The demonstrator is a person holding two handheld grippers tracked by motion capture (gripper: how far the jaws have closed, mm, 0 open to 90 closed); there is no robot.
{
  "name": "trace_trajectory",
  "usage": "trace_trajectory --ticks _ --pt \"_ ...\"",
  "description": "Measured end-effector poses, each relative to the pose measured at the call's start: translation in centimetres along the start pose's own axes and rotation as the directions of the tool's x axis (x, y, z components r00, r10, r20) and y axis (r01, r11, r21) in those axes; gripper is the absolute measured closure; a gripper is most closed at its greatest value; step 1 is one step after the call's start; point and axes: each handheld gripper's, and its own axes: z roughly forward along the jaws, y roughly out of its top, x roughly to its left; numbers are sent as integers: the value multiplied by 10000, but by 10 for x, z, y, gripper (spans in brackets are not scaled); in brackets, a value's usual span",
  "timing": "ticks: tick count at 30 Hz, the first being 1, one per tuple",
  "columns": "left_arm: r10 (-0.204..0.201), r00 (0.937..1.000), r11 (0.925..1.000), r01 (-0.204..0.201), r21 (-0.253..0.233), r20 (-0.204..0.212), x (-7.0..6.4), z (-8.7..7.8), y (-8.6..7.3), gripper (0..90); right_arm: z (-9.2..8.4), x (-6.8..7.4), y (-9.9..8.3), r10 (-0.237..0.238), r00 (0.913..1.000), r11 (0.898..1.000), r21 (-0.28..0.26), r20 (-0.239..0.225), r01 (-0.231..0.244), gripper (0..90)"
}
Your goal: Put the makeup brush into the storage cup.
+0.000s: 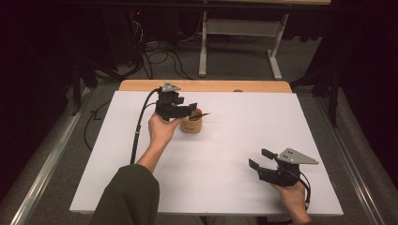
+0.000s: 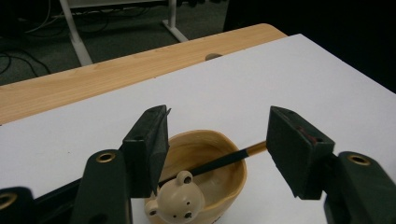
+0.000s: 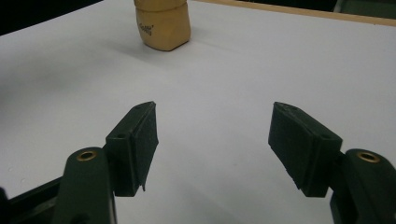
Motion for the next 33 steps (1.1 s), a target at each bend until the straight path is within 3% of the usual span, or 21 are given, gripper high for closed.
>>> trace_trajectory --ticks 11,33 --pt "102 9999 9993 -98 -349 109 -3 -10 2 345 -1 -1 0 -40 10000 10000 -86 55 40 347" --pt "212 9990 9984 -191 -526 404 -6 -22 0 315 -1 -1 0 70 9999 10000 -57 75 -69 346"
